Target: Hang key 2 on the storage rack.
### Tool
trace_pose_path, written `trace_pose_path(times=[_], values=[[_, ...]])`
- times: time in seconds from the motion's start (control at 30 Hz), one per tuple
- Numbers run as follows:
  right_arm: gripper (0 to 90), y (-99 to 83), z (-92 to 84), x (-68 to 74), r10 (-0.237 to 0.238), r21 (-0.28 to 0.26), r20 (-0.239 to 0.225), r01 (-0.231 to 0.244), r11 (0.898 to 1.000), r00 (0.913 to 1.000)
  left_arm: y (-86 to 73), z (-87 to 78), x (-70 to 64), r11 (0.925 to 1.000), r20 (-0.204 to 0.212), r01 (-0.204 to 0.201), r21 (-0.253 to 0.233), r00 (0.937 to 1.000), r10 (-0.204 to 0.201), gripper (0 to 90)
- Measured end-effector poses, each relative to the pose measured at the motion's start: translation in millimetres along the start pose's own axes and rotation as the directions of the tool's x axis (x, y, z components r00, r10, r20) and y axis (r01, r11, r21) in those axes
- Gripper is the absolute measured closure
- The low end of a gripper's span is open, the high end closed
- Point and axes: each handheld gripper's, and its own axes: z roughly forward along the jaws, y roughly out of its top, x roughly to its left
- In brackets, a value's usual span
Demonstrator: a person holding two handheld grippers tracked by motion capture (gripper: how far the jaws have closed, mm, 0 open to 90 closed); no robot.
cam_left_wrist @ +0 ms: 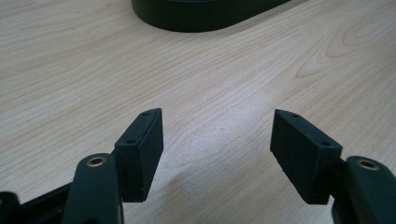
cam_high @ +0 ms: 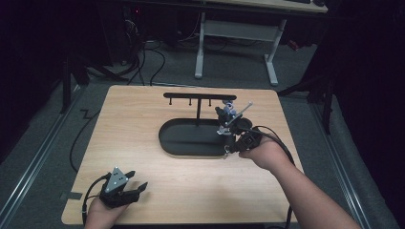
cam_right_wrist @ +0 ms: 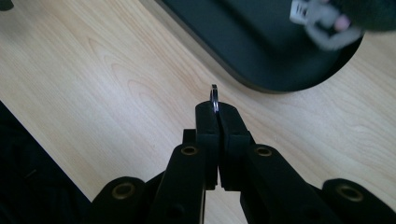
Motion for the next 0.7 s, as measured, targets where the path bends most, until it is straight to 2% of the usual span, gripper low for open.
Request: trace_pose_path(times=[0.4, 0.7], values=[[89.1, 27.0, -9.1, -4.2, 0.004, 0.019, 0.005, -0.004, 1.0, 1.0, -0.4, -1.5, 1.2, 1.0, -0.002, 0.0, 0.003, 1.0, 0.0, 35.2], [89.1, 48.7, -16.8, -7.3, 0.015, 0.026, -0.009, -0.015, 1.0, 0.9998, -0.8, -1.9, 1.1, 1.0, -0.003, -0.002, 0.004, 1.0, 0.002, 35.3]])
